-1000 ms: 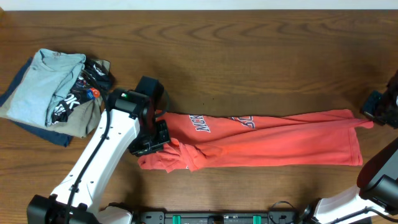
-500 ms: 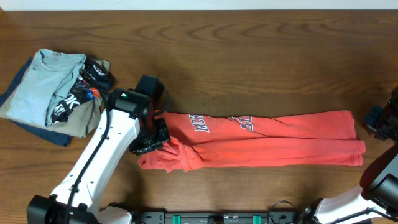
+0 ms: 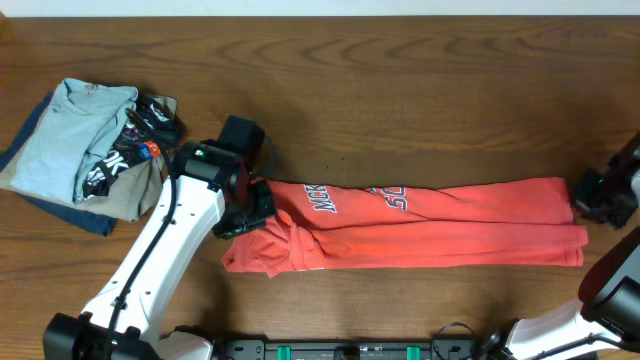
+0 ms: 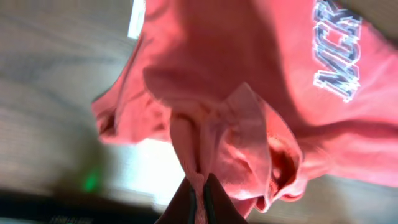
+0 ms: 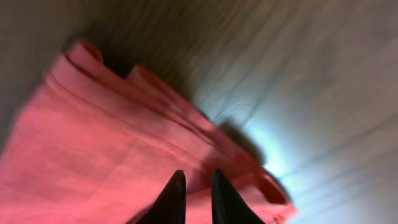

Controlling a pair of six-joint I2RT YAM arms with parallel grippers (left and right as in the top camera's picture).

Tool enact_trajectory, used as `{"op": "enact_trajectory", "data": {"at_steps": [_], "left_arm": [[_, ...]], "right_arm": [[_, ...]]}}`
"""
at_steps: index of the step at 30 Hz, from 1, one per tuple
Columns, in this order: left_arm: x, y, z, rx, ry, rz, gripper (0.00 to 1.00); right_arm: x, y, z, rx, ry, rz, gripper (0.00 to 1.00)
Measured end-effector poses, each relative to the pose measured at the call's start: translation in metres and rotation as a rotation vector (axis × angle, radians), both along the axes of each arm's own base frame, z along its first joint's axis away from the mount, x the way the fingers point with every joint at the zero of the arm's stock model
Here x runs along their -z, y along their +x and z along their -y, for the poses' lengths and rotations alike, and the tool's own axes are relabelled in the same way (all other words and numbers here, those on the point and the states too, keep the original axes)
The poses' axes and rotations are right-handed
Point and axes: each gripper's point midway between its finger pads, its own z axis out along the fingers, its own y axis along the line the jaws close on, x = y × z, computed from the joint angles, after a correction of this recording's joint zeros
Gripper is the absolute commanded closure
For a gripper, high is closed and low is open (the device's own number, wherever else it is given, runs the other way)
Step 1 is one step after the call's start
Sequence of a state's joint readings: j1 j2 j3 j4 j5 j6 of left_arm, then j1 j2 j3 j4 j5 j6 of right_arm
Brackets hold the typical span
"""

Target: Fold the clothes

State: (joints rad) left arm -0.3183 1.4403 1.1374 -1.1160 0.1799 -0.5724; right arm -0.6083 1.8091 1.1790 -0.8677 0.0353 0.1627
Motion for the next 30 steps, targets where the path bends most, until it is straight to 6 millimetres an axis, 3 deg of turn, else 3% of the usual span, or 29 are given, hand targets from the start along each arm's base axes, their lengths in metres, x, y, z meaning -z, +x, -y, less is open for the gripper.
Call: {"op": "enact_trajectory", "data": {"at_steps": [3,8,12,15,19,22,27,30], "left_arm": [[0.003,0.012,0.003,-0.002,-0.01,0.052,0.94],[0.018,0.013,-0.002,-0.008,0.017,0.054,0.93],[0.025,0.016,-0.01,-0.009,0.072,0.052,0.58],[0.026,0.024,-0.019,-0.02,0.127,0.086,0.49],[0.025,0.036,-0.03,-0.047,0.164,0.133,0.5],[0.024,0.038,-0.036,-0.081,0.152,0.127,0.61],[0.018,0.041,-0.025,-0.076,0.072,0.127,0.62],[0.019,0.037,-0.021,-0.059,0.057,0.109,0.61]], "right_arm": [[0.015,-0.007,-0.008,-0.002,0.017,-0.005,0.86],[0.024,-0.011,-0.014,-0.003,0.036,-0.006,0.83],[0.024,-0.01,-0.014,-0.004,0.04,0.001,0.83],[0.024,-0.01,-0.015,-0.004,0.044,0.003,0.82],[0.024,-0.009,-0.015,-0.004,0.045,0.005,0.82],[0.024,-0.009,-0.015,-0.004,0.045,0.005,0.82],[0.024,-0.008,-0.014,-0.004,0.042,0.01,0.82],[0.024,-0.005,-0.015,-0.024,0.045,0.023,0.77]]}}
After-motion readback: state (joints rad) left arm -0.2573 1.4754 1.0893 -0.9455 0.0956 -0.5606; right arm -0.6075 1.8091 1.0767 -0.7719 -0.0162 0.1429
